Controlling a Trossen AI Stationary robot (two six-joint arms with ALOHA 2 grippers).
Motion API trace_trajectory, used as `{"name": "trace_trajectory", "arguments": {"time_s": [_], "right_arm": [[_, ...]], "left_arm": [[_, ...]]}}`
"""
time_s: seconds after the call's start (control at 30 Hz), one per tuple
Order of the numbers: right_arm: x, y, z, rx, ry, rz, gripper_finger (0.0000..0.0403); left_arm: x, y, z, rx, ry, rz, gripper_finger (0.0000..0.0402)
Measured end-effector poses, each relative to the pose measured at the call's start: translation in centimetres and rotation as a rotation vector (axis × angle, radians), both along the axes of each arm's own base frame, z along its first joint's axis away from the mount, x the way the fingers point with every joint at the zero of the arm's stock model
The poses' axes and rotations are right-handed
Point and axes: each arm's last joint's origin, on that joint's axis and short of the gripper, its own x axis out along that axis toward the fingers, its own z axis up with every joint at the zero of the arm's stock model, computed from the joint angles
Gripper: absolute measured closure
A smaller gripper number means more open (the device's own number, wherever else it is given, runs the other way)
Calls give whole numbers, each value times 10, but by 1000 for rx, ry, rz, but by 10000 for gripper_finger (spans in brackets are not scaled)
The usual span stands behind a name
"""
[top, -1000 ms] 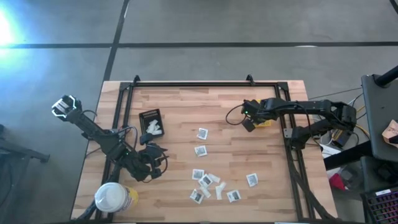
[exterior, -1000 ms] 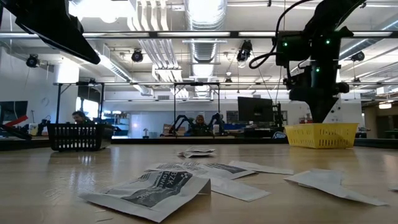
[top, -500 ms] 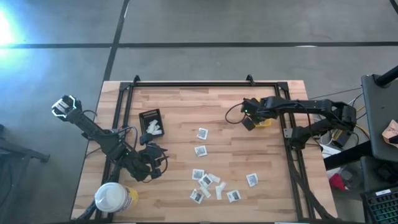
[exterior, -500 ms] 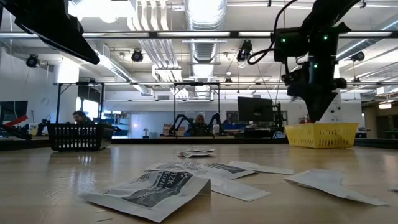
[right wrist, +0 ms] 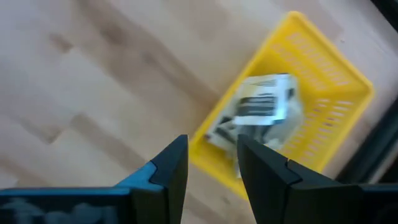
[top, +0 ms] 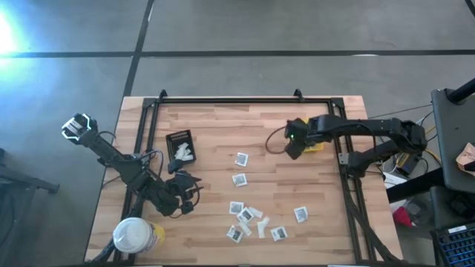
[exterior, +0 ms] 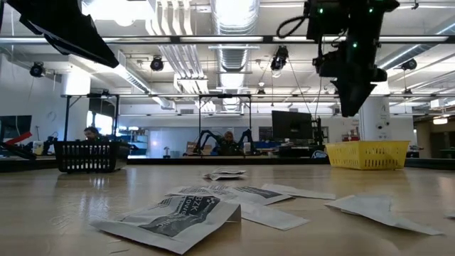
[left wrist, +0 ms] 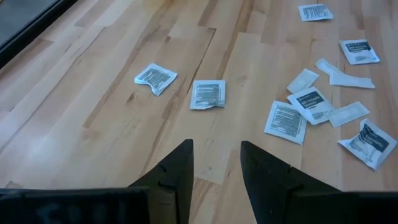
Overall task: Pick & Place First Aid Supplies
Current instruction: Put the black pad into the yellow bin
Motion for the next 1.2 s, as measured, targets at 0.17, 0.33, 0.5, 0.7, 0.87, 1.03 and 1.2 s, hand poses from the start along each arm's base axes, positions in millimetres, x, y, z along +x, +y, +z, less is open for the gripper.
{"name": "trace_trajectory", "arguments": {"time_s": [0.17,0.33,0.5,0.7,0.87,1.03,1.2], "right_arm": [[7,29,2,-2,-36,68,278],[9,57,2,-10,-70,102,286],[8,83,3,-62,-129,103,293],[11,109,3,-95,-250,154,301],[18,126,7,-72,-356,235,307],[24,138,12,-62,-455,324,314],[27,148,16,-56,-513,386,321]], "left_arm": [[0,1,0,8,-1,4,273],[1,2,0,42,9,-17,254],[4,6,0,67,16,-8,219],[10,14,2,65,-17,53,203],[20,11,5,65,-62,0,204],[29,4,8,76,-97,-115,204],[35,0,2,79,-84,-140,204]]}}
